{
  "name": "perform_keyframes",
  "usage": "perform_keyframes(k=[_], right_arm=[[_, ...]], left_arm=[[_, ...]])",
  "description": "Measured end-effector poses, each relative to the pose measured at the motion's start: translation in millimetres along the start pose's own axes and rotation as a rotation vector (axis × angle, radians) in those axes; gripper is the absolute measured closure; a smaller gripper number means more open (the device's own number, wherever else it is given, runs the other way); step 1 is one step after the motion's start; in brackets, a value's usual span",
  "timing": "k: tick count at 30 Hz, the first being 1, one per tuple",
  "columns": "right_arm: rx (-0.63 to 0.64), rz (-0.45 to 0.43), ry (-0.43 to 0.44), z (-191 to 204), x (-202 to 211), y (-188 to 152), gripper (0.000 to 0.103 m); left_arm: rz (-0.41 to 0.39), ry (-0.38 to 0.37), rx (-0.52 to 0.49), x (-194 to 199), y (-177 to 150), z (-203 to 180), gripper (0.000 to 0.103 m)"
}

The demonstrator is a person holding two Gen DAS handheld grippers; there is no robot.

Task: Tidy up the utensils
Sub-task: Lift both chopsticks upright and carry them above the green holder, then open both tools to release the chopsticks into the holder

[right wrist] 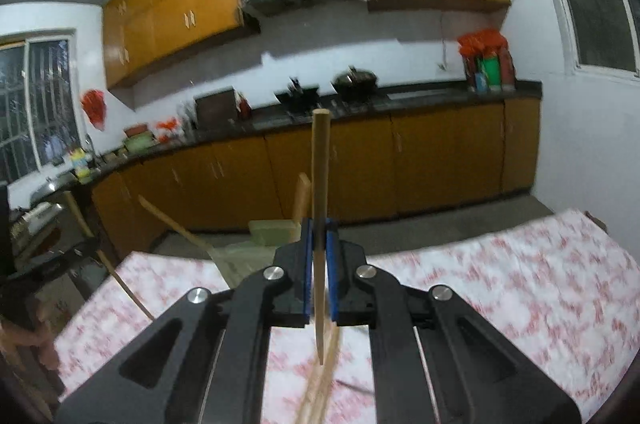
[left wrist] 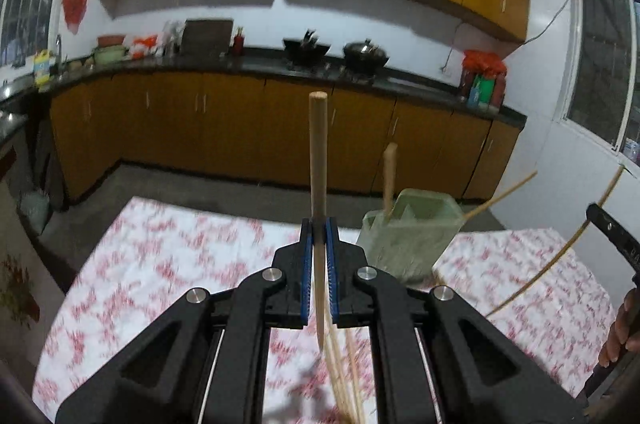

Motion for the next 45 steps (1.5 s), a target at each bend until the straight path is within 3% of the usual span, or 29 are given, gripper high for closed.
perform_keyframes(k=[5,9,15,19,30,35,37,39,45], right_arm=[[0.010,-0.116,0.053,23,15,42,0.095],[-0.002,-0.199,0.079,34,17,68,0.095],[-0.024,-0.239,0.061,36,-9,87,0.095],[-0.041,-0.191,0.054,32,-45,86,0.095],[-0.031,-0.056,0.047,35,-102,62,0.094],[-0.032,-0.050,0.044,34,-101,59,0.090],[-0.029,-0.056,0.040,35,-97,58,0.086],[-0.024,-0.065,0.037,35,-90,57,0.085],[-0.014,-0.097,0.026,35,-64,61,0.081]], left_arm=[[-0.087,-0.042,-0.011,16,35,-24,0.096],[-0.200,-0.077,-0.005,31,64,-46,0.096],[-0.331,-0.046,0.010,21,91,-63,0.096],[-0.319,-0.043,0.022,-3,91,-65,0.096],[-0.175,-0.080,0.022,-57,63,-67,0.096],[-0.154,-0.084,0.037,-55,60,-61,0.092],[-0.154,-0.081,0.043,-52,60,-59,0.078],[-0.162,-0.078,0.046,-47,60,-58,0.073],[-0.174,-0.074,0.047,-37,66,-60,0.072]])
Point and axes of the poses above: each gripper's, at about its wrist camera, not at the fingertips, and x roughly against the way its jaws point, z to its left, y to its top, the point moved 5 cm from there along -x, roughly the way its jaws point, and after that the axes turned 15 degrees about z, right-handed, at the moved point
